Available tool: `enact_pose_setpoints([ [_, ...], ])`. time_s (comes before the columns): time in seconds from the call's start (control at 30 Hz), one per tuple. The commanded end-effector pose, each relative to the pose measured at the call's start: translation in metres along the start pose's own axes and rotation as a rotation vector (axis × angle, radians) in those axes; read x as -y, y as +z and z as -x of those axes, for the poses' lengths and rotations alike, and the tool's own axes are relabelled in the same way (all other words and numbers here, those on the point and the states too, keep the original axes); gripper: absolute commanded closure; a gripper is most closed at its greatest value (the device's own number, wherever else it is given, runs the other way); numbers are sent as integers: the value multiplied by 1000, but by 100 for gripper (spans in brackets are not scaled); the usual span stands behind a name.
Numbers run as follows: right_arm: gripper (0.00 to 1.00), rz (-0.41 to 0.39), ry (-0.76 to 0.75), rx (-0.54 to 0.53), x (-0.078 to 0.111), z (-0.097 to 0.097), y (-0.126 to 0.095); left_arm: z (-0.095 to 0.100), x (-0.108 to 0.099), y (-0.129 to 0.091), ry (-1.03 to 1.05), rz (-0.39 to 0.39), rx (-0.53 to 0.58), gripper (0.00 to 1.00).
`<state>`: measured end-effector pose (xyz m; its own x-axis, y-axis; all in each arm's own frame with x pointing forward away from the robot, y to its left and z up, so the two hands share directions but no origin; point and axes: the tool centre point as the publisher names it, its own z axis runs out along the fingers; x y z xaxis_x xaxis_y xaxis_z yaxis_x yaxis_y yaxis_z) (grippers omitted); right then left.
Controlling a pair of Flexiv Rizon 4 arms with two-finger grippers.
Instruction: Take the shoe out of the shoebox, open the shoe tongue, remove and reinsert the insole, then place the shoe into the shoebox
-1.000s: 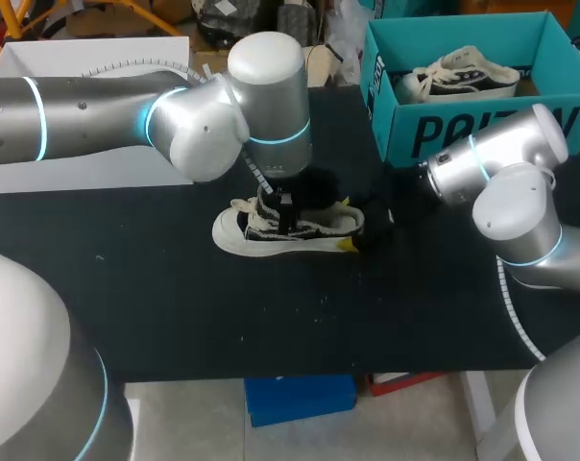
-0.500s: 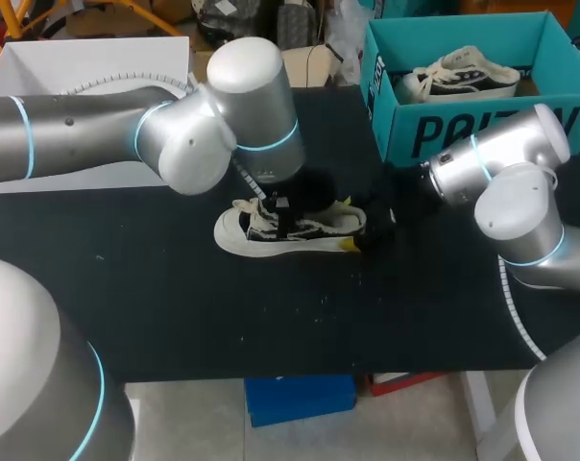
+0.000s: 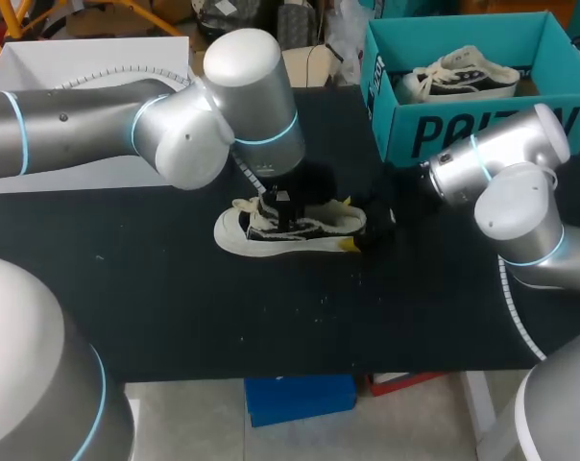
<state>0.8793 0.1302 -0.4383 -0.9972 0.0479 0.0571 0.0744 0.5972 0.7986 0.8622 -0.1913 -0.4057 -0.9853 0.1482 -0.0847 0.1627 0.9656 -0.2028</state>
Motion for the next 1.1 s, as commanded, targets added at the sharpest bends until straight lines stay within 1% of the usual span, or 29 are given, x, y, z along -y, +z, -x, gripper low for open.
enact_pose_setpoints([
  [0.03,100,-2,1,-1,1,1,2,-4,0,-10,-3,4,24,100],
  [0.2,100,-2,1,-1,1,1,2,-3,3,-19,0,3,44,100],
  [0.33,100,-2,1,-1,1,1,2,-2,6,-19,9,-4,47,100],
  [0.4,100,-2,1,-1,1,1,2,0,8,-14,17,-12,39,100],
  [0.57,100,-2,1,-1,1,1,2,7,9,6,44,-35,22,100],
  [0.63,100,-2,1,-1,1,1,2,9,8,11,71,-59,28,100],
  [0.7,100,-2,1,-1,1,1,2,10,7,15,106,-103,36,99],
  [0.73,100,-2,1,-1,1,1,2,10,7,16,121,-114,41,89],
  [0.83,100,-2,1,-1,1,1,2,8,7,18,160,-112,62,69],
  [0.87,100,-2,1,-1,1,1,2,7,7,18,178,-114,72,56],
  [0.9,100,-2,1,-1,1,1,2,6,8,18,183,-114,79,54],
  [1.0,100,-2,1,-1,1,1,2,4,8,17,195,-126,102,50],
  [1.1,100,-2,1,-1,1,1,2,1,11,16,210,-127,114,50],
])
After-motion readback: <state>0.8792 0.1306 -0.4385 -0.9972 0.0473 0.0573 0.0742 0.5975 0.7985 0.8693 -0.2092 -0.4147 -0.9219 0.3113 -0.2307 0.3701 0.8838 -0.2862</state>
